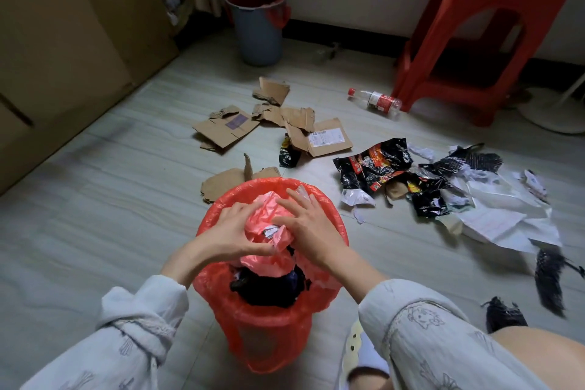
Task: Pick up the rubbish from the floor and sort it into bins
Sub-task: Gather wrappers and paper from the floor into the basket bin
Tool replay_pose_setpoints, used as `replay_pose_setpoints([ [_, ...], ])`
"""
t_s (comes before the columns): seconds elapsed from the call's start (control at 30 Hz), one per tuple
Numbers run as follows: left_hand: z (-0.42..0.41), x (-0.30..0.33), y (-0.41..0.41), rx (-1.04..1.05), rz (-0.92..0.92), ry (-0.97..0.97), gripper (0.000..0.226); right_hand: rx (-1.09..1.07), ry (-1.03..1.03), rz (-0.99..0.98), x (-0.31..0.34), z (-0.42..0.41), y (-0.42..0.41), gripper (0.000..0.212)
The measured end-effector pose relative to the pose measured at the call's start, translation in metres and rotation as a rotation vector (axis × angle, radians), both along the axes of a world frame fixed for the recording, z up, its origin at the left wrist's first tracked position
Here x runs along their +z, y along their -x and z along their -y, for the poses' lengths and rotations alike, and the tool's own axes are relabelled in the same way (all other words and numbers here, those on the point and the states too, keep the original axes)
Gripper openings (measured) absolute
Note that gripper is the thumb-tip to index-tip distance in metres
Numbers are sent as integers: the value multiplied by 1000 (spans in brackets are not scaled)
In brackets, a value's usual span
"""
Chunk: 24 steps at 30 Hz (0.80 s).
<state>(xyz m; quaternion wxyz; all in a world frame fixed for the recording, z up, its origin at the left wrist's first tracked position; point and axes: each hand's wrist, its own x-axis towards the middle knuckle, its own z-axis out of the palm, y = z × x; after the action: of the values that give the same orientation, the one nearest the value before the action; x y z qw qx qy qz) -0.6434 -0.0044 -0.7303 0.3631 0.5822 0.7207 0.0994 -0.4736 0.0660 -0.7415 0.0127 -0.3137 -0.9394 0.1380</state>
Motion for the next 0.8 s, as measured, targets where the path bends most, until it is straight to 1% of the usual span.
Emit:
replay_pose_setpoints([
  [0.07, 1, -1, -6, 49, -43, -44, 91, -87, -131, 106, -3, 2, -1, 35],
  [0.13, 2, -1, -7, 74, -83, -74, 80, -158, -203, 199, -6, 6, 3, 42],
  [0.17, 3, -1, -6, 72, -109, -75, 75, -162, -234, 208, -9, 7, 6, 43],
  [0.23, 6, -1, -4, 37, -173, -43, 67, -162, -268, 181, -14, 10, 10, 38],
  [0.3, 7, -3, -4, -36, -264, 1, 63, -179, -242, 165, -14, 14, 12, 30],
  [0.4, 7, -10, -8, -112, -350, 99, 63, -180, -207, 125, -18, 15, 15, 30],
  [0.5, 7, -18, -6, -187, -466, 211, 59, -146, -101, 42, -22, 22, 16, 26],
  [0.57, 11, -23, 1, -197, -492, 239, 63, -46, 88, 23, -32, 29, 19, 19],
  [0.6, 13, -27, 3, -188, -445, 249, 68, 0, 156, 49, -37, 31, 17, 23],
  [0.67, 17, -33, 4, -181, -304, 252, 76, 71, 294, 157, -38, 33, 10, 31],
  [0.7, 19, -35, 1, -197, -266, 261, 77, 95, 359, 223, -36, 31, 7, 34],
  [0.8, 22, -45, -14, -239, -279, 346, 77, 140, 450, 362, -34, 25, 2, 44],
])
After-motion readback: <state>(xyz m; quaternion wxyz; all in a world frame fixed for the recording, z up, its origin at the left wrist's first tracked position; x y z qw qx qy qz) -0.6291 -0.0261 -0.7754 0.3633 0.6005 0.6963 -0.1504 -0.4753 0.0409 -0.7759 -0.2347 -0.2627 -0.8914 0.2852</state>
